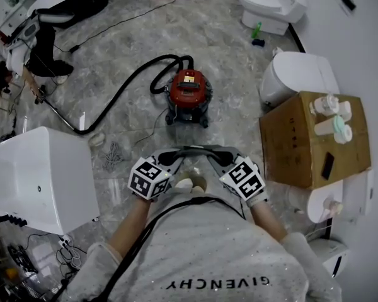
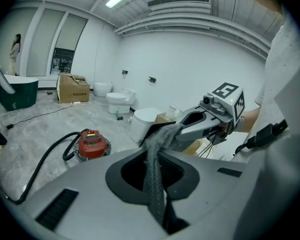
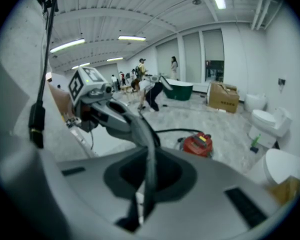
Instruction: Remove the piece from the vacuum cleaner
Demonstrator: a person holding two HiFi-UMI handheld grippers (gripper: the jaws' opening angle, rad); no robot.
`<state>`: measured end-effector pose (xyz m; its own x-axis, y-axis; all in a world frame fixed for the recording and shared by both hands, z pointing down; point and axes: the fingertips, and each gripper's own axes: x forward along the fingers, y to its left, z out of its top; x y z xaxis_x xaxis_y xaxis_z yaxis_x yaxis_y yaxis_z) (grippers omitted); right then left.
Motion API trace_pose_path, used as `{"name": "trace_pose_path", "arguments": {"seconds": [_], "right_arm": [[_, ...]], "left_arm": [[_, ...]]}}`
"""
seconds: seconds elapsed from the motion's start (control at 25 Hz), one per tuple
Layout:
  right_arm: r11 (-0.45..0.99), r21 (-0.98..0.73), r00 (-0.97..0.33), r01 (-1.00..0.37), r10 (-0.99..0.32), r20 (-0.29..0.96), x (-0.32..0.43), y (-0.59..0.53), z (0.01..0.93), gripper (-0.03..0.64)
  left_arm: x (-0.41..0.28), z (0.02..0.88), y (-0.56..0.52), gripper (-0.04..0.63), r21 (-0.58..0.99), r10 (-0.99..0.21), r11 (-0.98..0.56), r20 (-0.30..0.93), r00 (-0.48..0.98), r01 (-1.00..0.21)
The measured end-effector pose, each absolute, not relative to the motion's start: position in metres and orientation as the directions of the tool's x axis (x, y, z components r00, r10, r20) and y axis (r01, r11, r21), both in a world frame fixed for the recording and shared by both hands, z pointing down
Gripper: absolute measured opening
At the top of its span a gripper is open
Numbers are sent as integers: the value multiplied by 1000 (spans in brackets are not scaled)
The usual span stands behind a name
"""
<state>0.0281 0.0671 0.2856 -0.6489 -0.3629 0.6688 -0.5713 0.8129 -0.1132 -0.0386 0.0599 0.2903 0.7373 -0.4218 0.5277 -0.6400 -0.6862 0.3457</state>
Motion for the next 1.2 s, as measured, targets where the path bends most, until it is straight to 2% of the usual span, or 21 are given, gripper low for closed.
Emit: {"name": "trace_pose_path", "arguments": {"seconds": [0.44, 1.2], "right_arm": [[836, -80, -643, -543, -352, 680, 35, 62, 279, 26], [852, -63, -632, -519, -333, 700, 28, 64, 284, 26]], "left_arm": [[-30, 286, 57, 34, 372, -377, -707, 521, 766, -601], [-37, 293, 58, 34, 378, -363, -705, 535, 763, -600]]}}
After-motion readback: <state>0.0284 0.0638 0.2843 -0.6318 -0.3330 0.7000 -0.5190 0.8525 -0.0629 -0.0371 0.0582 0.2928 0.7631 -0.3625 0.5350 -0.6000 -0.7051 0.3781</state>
